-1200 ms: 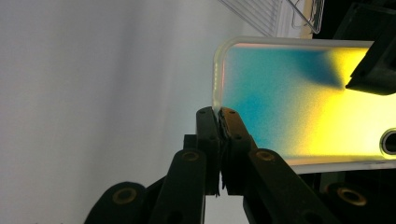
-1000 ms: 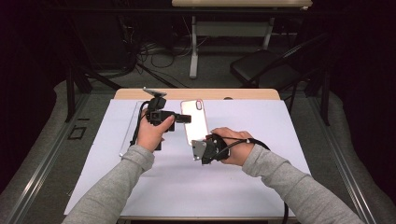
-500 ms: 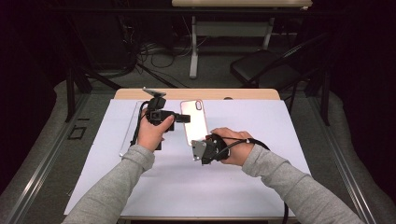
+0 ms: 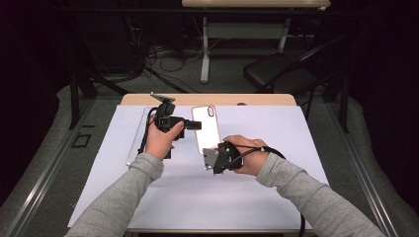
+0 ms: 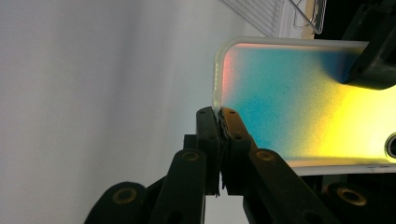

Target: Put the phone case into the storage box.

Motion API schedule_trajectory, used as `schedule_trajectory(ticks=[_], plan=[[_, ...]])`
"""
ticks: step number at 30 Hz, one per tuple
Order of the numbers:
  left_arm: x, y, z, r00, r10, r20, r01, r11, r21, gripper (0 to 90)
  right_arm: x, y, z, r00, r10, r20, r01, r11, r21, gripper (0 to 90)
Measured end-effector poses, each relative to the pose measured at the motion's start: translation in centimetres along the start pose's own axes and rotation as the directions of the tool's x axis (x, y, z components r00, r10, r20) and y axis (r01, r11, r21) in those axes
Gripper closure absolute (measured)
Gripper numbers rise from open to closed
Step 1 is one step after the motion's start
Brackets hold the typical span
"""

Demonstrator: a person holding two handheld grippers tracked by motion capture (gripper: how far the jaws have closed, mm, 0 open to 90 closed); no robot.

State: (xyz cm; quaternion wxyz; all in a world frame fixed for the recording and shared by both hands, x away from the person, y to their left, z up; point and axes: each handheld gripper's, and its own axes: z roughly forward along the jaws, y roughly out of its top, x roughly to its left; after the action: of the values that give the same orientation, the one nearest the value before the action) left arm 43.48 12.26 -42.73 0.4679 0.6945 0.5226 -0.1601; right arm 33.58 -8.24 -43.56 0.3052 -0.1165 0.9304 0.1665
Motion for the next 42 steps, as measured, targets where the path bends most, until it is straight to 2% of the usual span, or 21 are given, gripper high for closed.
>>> schedule_trajectory(ticks=[18,25,42], plan=[[0.44,0.1,0.06,0.9985,-0.044,0.032,0.043,0.999,0.005,80.7,0.01,-0.06,-0.06,1.0,0.007,-0.003,-0.007,1.0,-0.001,88.0],[0.51,0.11,0.04,0.9979,-0.05,0.041,0.05,0.9987,0.009,81.1,-0.07,-0.06,0.03,1.0,-0.006,-0.001,0.006,1.0,-0.006,88.0],[0.6,0.16,0.0,0.9966,-0.063,0.054,0.062,0.998,0.007,81.6,-0.11,-0.09,0.03,1.0,-0.001,-0.002,0.001,1.0,-0.01,87.8]])
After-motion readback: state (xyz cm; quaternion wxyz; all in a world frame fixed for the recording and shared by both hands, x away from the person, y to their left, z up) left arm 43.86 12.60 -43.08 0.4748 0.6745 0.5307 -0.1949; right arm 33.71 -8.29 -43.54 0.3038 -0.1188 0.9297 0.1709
